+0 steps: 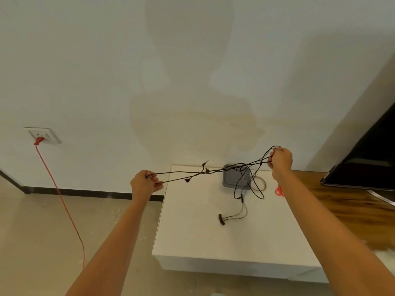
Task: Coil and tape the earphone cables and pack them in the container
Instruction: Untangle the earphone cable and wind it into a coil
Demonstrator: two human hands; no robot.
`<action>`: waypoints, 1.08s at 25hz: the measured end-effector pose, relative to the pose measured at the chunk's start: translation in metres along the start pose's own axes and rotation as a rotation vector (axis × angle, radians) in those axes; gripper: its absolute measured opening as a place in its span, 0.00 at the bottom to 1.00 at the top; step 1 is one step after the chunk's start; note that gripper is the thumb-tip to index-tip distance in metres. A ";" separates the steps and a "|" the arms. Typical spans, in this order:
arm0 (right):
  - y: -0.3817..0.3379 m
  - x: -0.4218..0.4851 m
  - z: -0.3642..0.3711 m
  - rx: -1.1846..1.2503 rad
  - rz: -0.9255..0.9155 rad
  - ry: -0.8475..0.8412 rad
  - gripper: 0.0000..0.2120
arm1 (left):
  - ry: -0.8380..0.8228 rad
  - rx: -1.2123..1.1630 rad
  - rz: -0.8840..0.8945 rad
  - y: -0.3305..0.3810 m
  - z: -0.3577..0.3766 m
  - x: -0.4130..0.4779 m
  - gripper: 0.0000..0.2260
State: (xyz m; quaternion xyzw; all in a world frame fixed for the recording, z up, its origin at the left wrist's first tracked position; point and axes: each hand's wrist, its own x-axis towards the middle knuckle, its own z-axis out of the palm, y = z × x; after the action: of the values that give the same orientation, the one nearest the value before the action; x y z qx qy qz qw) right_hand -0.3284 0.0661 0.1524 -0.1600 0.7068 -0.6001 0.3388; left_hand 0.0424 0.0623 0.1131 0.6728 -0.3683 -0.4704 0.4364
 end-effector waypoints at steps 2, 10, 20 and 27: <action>0.003 0.002 -0.006 -0.081 0.009 0.041 0.09 | 0.019 0.007 0.065 0.005 -0.004 0.000 0.10; -0.011 -0.051 0.019 -0.208 0.033 -0.500 0.07 | -0.458 0.269 0.147 0.026 0.040 -0.031 0.07; -0.043 -0.125 0.035 -0.260 -0.130 -0.852 0.08 | -0.627 0.438 0.433 0.033 0.109 -0.080 0.22; -0.020 -0.118 0.009 -0.501 -0.494 -0.593 0.19 | -0.576 -0.036 0.230 0.065 0.102 -0.091 0.07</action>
State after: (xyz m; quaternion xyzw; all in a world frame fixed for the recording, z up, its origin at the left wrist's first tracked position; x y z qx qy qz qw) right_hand -0.2411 0.1299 0.2055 -0.5653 0.6434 -0.4019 0.3240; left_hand -0.0866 0.0975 0.1838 0.4581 -0.5422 -0.5955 0.3762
